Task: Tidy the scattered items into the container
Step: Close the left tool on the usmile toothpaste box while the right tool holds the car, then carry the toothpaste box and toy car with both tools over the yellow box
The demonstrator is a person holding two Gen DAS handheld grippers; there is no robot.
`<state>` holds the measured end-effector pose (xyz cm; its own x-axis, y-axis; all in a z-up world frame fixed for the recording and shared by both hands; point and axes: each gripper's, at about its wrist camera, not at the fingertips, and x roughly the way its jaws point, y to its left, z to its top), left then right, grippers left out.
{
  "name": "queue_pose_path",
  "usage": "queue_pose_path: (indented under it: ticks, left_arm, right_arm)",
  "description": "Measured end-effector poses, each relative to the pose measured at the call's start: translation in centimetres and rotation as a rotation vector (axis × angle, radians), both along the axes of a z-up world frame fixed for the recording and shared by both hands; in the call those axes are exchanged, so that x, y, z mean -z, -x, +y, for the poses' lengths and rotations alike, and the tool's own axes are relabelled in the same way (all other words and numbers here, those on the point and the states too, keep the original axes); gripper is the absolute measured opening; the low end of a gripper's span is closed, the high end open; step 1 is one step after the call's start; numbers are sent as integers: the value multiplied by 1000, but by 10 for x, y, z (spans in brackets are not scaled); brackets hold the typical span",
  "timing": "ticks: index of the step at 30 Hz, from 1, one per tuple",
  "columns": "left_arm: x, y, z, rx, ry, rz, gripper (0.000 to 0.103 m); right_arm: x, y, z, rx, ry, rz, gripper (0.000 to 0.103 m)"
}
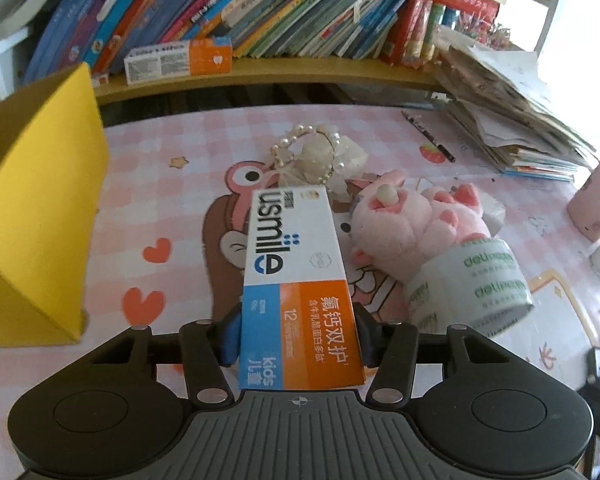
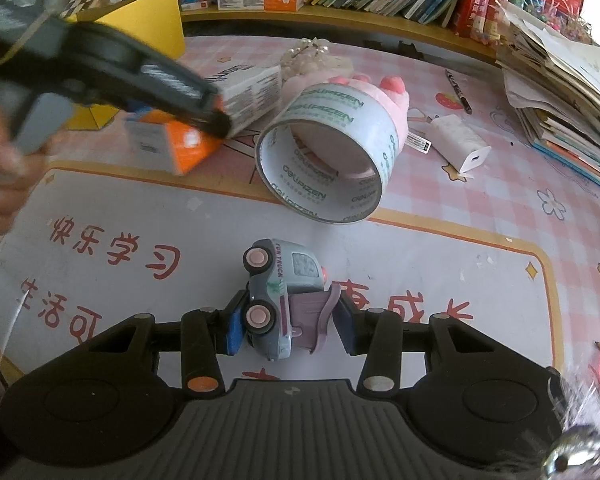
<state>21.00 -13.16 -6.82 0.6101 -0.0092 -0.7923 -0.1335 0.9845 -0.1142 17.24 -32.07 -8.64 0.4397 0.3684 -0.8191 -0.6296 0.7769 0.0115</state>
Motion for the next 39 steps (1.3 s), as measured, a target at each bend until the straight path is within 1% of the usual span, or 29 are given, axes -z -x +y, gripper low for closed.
queue_pose_path:
  ticks: [7,10,16,22,28,31,39]
  left_arm:
    - [-17,38,20,-34,49,-12,52]
    - [-24,55,27,-53,75,-31,52]
    - [-38,82,33,-72,101,-69,52]
    - [-41,102,40,-96,130,-73,52]
    - [-43,120,44,-108,120,-75,52]
    - [-41,126,45,-109,123,-62,52]
    - [-38,136,55,-58,130,-51,52]
  right_arm:
    - [-5,5,0,9,-11,-15,42]
    - [-9,6,2,8,-23,-21,42]
    - [-15,10,7,-2,-44,-21,42]
    - [-18,18,16,-26,-43,-20,42]
    - [-19,24,22,-36,-47,-13,42]
    - [-19,27,25,-31,-50,-4,42]
    - [-18,39,34,18,-50,11,42]
